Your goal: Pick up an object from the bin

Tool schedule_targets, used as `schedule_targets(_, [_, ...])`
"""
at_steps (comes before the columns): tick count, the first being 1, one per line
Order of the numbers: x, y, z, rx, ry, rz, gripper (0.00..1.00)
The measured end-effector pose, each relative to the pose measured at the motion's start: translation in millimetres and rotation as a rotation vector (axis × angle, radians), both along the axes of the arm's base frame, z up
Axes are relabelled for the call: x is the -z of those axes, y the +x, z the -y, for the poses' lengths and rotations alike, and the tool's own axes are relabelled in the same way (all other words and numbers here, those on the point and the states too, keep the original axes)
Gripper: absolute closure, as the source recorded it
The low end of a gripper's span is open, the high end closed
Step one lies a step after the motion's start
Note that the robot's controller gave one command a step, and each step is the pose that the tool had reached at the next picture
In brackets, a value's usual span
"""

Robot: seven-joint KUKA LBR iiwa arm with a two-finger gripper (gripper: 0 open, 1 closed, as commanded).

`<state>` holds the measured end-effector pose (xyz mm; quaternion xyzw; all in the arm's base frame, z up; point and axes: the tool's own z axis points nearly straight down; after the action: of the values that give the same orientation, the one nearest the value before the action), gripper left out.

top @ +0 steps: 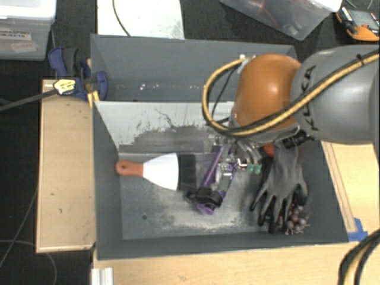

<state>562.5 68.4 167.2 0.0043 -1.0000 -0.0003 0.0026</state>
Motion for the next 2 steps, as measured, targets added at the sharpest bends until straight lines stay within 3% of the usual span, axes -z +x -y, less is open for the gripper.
schedule_targets(1, [-5, 1.5, 0, 0.003, 0.001, 0.008, 0.0])
schedule_targets(2, [97, -15.3, 63, -0.595, 0.002, 0.002, 0.0])
